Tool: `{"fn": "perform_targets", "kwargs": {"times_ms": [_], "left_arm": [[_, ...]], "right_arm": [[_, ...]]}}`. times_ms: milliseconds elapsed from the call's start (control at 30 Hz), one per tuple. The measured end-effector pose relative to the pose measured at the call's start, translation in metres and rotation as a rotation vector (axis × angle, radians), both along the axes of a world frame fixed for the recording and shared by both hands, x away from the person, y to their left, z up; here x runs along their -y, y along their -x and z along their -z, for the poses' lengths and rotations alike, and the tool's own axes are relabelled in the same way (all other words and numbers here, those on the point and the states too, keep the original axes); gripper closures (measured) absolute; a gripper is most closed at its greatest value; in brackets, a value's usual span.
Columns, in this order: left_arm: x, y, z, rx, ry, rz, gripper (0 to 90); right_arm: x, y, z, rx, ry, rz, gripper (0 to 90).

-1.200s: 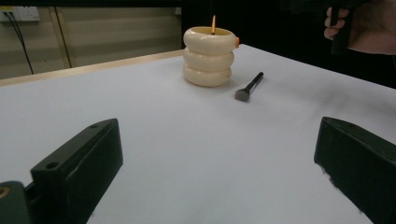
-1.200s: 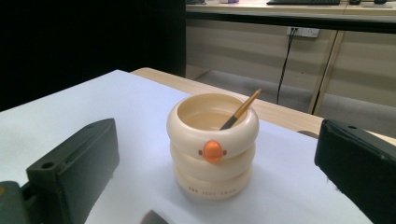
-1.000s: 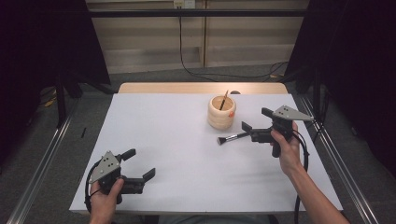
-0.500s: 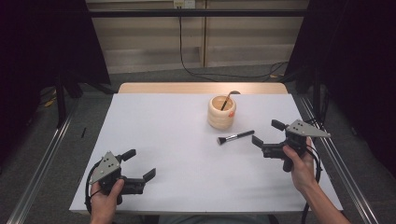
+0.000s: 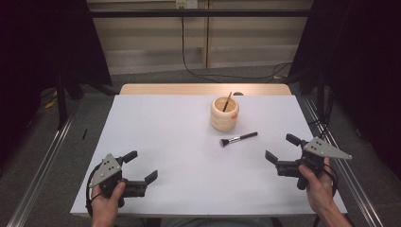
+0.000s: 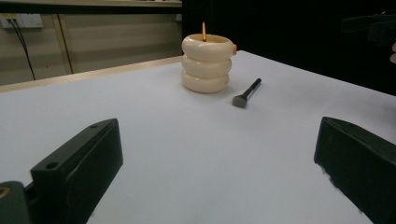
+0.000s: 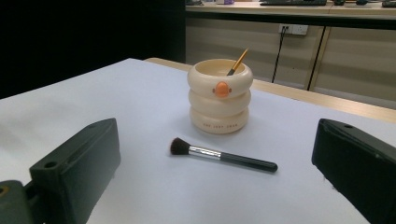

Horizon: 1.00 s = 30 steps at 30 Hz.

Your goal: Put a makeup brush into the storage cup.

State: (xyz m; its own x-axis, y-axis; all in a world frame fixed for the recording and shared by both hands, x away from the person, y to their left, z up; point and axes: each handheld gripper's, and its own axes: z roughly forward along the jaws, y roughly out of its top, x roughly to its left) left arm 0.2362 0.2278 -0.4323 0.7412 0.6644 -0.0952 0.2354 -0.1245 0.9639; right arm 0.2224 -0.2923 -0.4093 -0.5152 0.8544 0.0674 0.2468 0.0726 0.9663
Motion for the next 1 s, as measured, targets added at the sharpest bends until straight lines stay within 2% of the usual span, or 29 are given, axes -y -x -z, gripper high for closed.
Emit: {"fn": "perform_targets", "kwargs": {"times_ms": [167, 400, 500, 633, 700, 867, 1000], "left_arm": [[0.0, 0.0, 0.001, -0.002, -0.007, 0.007, 1.3], [-0.003, 0.001, 0.001, -0.005, -0.003, 0.007, 1.3], [-0.004, 0.002, 0.0, 0.004, -0.006, 0.007, 1.3], [-0.004, 0.004, -0.001, 0.011, -0.003, 0.004, 1.3], [-0.004, 0.003, -0.001, 0.007, -0.006, 0.001, 1.3], [-0.003, 0.003, -0.001, 0.01, -0.015, 0.006, 1.3], [-0.003, 0.004, 0.0, 0.01, -0.02, 0.008, 1.3]], "right_arm": [[0.006, 0.014, 0.004, -0.006, 0.003, 0.018, 0.8], [0.017, 0.032, 0.004, -0.016, -0.001, 0.072, 0.0], [0.021, 0.041, 0.006, -0.017, -0.019, 0.076, 0.0], [0.026, 0.053, 0.011, -0.024, -0.003, 0.075, 0.0], [0.029, 0.058, 0.013, -0.023, -0.02, 0.086, 0.0], [0.033, 0.061, 0.018, -0.019, 0.004, 0.086, 0.0], [0.033, 0.06, 0.016, -0.009, -0.005, 0.088, 0.0]]}}
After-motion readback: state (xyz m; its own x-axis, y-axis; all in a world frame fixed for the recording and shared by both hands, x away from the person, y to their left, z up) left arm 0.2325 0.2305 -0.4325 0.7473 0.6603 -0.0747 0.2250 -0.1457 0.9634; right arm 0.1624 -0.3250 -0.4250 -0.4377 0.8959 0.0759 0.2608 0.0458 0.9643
